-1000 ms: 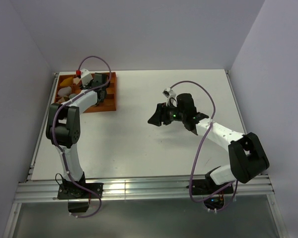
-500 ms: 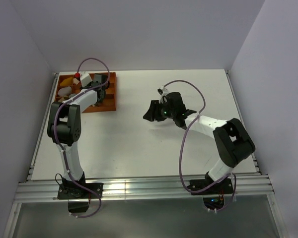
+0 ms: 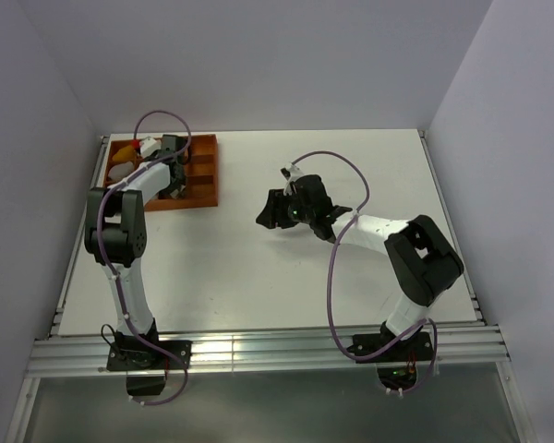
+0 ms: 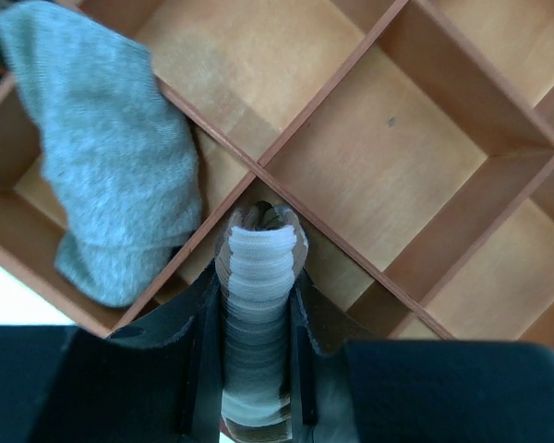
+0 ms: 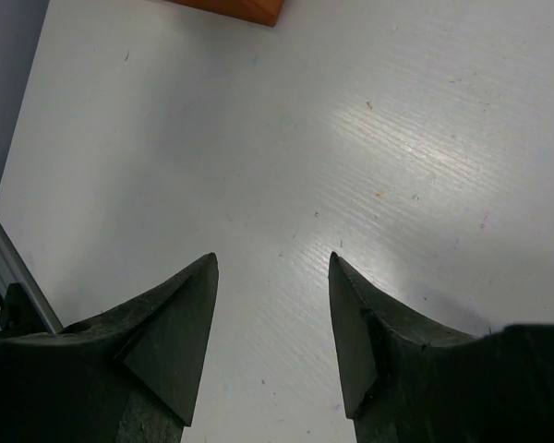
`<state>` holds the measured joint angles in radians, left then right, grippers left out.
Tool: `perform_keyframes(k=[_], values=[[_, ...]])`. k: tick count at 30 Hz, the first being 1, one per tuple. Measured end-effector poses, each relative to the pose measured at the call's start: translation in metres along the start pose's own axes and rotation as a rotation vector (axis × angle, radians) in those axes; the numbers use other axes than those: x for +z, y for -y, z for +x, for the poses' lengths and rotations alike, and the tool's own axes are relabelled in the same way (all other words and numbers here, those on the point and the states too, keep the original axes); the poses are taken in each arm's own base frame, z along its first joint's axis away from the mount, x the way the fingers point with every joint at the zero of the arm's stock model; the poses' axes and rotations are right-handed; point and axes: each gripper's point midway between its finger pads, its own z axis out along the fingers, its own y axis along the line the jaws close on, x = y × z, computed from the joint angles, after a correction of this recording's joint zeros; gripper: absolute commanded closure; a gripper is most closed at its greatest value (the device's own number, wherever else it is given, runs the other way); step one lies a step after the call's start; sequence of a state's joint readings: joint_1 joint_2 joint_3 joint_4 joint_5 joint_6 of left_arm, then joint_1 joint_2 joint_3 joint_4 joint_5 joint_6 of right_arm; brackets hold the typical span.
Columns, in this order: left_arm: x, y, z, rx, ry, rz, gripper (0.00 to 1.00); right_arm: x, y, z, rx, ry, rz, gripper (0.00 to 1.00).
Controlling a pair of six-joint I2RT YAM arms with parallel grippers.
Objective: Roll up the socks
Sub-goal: Place the sock in the storage box.
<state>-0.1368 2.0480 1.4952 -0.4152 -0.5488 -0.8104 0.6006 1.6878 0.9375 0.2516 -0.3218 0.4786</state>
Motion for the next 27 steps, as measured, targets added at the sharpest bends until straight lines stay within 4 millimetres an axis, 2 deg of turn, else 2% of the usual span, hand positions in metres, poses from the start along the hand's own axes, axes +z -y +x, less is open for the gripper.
perform_keyframes(k=[6,10,19,25,26,27], values=[[0.004,0.003,0.021,0.020,-0.109,0.030,1.00,0.000,-0.001,-0.002,0.001,0.007,-0.005,0.42],[0.005,0.003,0.022,0.016,-0.153,0.043,0.99,0.001,-0.002,-0.004,-0.002,0.015,-0.009,0.42],[0.012,0.006,0.022,0.051,-0.243,0.056,0.89,0.001,-0.006,-0.005,-0.005,0.018,-0.028,0.42],[0.012,0.006,0.022,0.067,-0.276,0.075,0.67,0.000,-0.007,-0.005,-0.006,0.016,-0.035,0.42],[0.012,0.006,0.022,0.068,-0.281,0.081,0.58,0.000,-0.007,-0.005,-0.006,0.015,-0.037,0.42],[0.011,0.007,0.022,0.070,-0.285,0.088,0.55,0.000,-0.007,-0.004,-0.006,0.014,-0.039,0.42]])
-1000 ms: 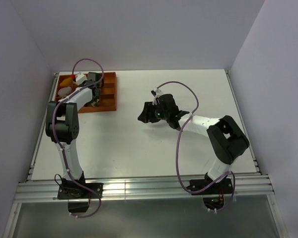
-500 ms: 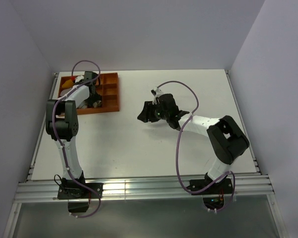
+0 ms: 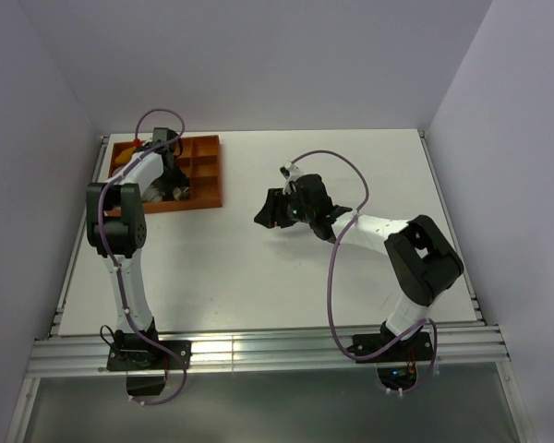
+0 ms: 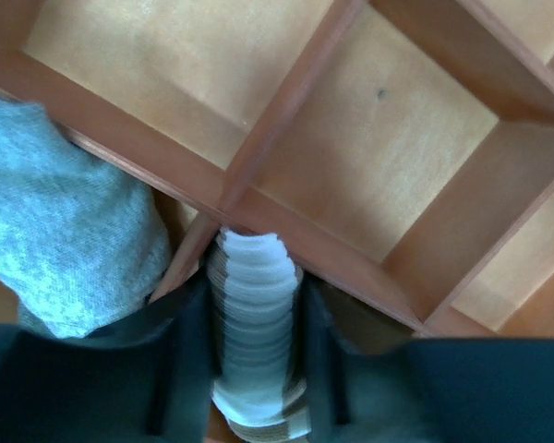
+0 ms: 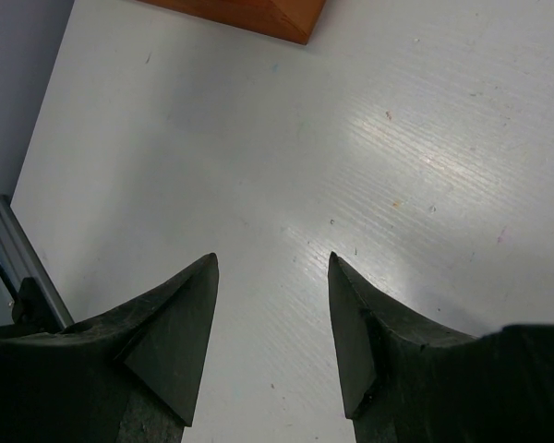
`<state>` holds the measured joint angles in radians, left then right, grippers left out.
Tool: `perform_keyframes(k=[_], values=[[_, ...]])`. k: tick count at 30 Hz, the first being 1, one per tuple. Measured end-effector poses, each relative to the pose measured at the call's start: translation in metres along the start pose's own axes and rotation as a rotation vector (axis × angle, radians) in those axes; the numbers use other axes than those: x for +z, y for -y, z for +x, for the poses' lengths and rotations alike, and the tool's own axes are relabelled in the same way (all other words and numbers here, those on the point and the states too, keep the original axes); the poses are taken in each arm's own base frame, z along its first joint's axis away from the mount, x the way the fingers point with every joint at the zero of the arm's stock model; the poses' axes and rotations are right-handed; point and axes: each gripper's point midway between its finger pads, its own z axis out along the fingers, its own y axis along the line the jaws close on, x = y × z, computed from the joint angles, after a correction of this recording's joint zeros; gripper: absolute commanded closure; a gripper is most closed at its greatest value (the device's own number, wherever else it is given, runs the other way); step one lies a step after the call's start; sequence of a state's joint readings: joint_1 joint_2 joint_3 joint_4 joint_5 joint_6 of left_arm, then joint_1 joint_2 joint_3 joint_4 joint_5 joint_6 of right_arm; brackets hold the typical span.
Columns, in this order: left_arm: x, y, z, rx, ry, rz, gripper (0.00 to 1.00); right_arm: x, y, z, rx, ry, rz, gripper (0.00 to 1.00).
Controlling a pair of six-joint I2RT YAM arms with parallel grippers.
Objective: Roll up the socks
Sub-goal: Place the sock in the storage box.
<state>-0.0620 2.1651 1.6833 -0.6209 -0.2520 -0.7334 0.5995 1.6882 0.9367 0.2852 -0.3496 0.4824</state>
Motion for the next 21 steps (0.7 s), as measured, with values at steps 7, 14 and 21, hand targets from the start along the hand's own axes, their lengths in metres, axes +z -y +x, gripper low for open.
perform_keyframes(k=[7,14,21], values=[[-0.004,0.003,0.003,0.020,-0.017,0.019,0.45,0.000,-0.002,0.001,0.000,-0.007,-0.012,0.42],[-0.007,0.004,0.003,0.019,-0.022,0.023,0.43,-0.001,-0.003,0.002,0.000,-0.012,-0.020,0.42],[-0.030,-0.002,0.002,0.022,-0.042,0.016,0.32,-0.001,-0.006,0.004,0.001,-0.019,-0.033,0.42]])
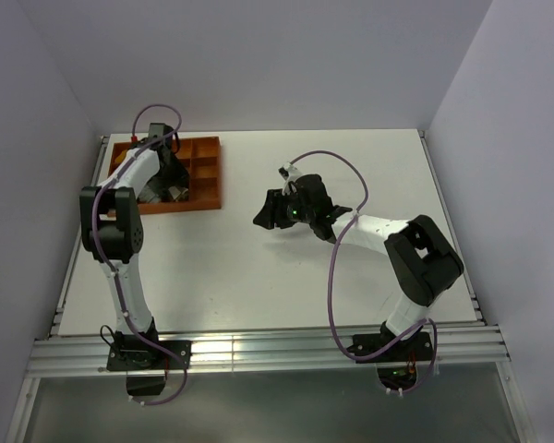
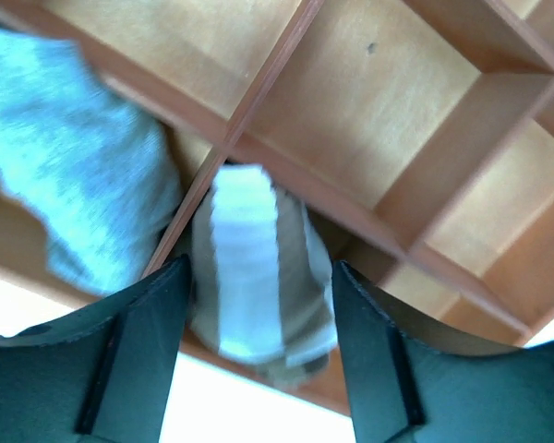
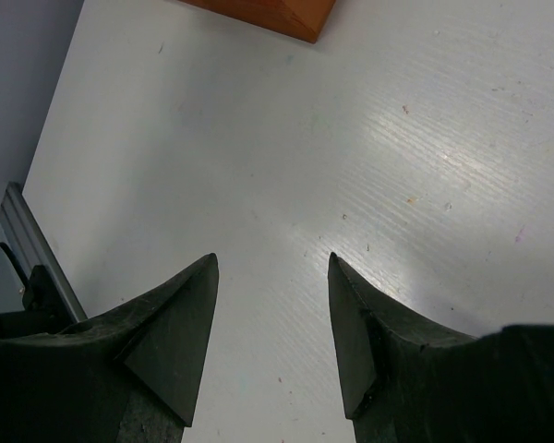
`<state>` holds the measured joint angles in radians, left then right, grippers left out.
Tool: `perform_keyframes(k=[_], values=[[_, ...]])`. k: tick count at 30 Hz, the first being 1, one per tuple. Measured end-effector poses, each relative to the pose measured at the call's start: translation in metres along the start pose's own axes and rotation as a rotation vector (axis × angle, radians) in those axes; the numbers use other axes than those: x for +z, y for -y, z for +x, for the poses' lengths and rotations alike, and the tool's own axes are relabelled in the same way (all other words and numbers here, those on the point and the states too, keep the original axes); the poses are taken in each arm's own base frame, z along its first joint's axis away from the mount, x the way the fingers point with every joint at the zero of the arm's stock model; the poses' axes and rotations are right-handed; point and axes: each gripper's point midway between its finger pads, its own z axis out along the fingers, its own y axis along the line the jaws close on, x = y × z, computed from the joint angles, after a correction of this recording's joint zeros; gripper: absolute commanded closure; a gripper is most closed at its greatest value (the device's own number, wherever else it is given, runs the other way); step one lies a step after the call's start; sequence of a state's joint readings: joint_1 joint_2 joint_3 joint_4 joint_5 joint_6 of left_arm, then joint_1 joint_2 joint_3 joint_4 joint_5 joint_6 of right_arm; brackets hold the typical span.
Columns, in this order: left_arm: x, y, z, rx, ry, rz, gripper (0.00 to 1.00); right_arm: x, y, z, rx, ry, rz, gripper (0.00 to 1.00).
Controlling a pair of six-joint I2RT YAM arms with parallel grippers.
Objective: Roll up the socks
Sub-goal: Place the sock in the storage box.
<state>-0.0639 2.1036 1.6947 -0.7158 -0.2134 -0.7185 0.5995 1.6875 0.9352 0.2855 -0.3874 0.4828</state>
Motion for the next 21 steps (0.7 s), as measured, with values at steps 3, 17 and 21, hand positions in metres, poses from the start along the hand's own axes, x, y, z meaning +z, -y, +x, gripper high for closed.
perform_keyframes(k=[3,17,21], values=[[-0.015,0.000,-0.006,-0.006,0.014,0.011,0.31,0.000,0.000,0.000,0.000,-0.001,-0.002,0.42],[-0.043,0.007,-0.010,-0.029,0.043,0.102,0.62,-0.001,-0.002,-0.001,-0.002,-0.001,-0.008,0.42],[-0.033,0.007,-0.001,-0.027,0.018,0.105,0.64,-0.001,-0.002,0.000,-0.002,-0.001,-0.007,0.42]])
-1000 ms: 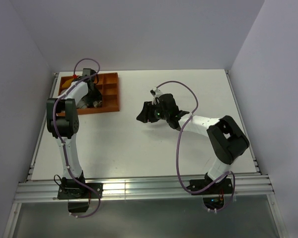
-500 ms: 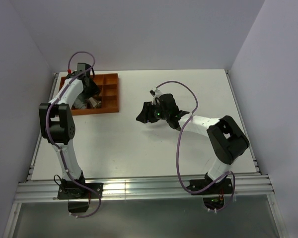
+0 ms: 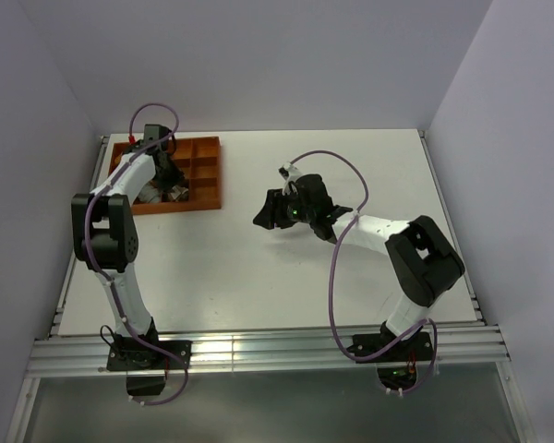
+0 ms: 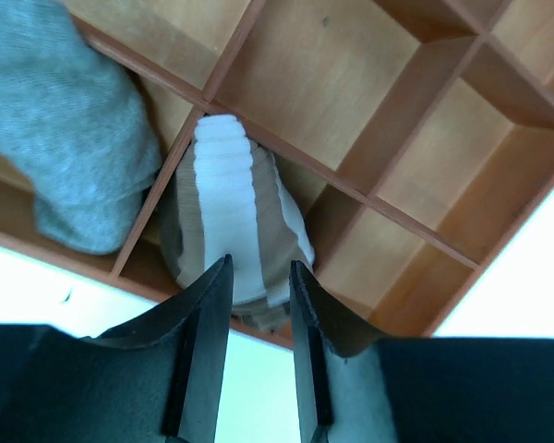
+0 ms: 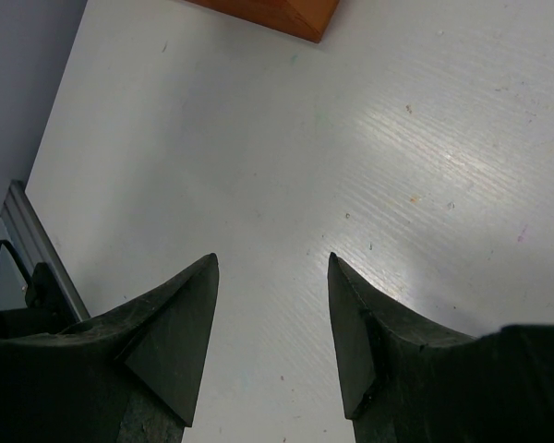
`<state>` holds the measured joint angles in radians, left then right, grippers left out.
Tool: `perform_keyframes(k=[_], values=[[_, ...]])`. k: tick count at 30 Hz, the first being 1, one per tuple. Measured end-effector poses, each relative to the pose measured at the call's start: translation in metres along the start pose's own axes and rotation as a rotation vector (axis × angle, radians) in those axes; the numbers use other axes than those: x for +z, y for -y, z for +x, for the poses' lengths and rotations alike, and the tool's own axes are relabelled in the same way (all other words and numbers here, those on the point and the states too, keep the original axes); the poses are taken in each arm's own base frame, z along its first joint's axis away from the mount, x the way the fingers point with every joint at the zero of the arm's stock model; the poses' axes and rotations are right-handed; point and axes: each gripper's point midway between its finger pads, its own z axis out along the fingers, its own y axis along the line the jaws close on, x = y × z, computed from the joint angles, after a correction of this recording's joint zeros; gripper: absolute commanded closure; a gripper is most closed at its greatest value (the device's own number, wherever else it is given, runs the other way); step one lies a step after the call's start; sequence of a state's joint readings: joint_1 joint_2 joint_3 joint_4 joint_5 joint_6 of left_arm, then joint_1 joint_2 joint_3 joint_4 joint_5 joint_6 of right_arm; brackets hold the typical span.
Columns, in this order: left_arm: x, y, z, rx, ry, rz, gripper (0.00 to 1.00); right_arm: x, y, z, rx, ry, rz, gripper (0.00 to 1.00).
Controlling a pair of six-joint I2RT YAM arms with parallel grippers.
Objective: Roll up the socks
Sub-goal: Place the sock in the storage box.
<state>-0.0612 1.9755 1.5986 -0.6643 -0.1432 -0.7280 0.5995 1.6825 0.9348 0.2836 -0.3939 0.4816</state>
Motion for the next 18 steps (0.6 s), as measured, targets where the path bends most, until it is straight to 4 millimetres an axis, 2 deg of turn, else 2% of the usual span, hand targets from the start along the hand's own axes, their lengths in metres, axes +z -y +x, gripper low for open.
perform_keyframes(k=[5,9,10,15,18], values=[[0.021,-0.011,0.017,-0.001,-0.024,-0.018,0.66,-0.004,-0.001,0.000,-0.003,0.000,0.003,0.42],[0.026,-0.012,0.017,-0.013,-0.016,-0.009,0.65,-0.005,-0.001,-0.001,-0.006,0.003,0.006,0.42],[0.026,-0.011,0.017,-0.015,-0.014,-0.007,0.62,-0.006,-0.001,0.000,-0.007,0.002,0.010,0.42],[0.014,-0.005,0.012,-0.026,-0.004,0.031,0.48,-0.020,-0.002,-0.007,-0.038,0.013,0.041,0.42],[-0.009,0.003,0.005,-0.028,0.005,0.072,0.42,-0.042,-0.009,-0.027,-0.083,0.062,0.073,0.41]])
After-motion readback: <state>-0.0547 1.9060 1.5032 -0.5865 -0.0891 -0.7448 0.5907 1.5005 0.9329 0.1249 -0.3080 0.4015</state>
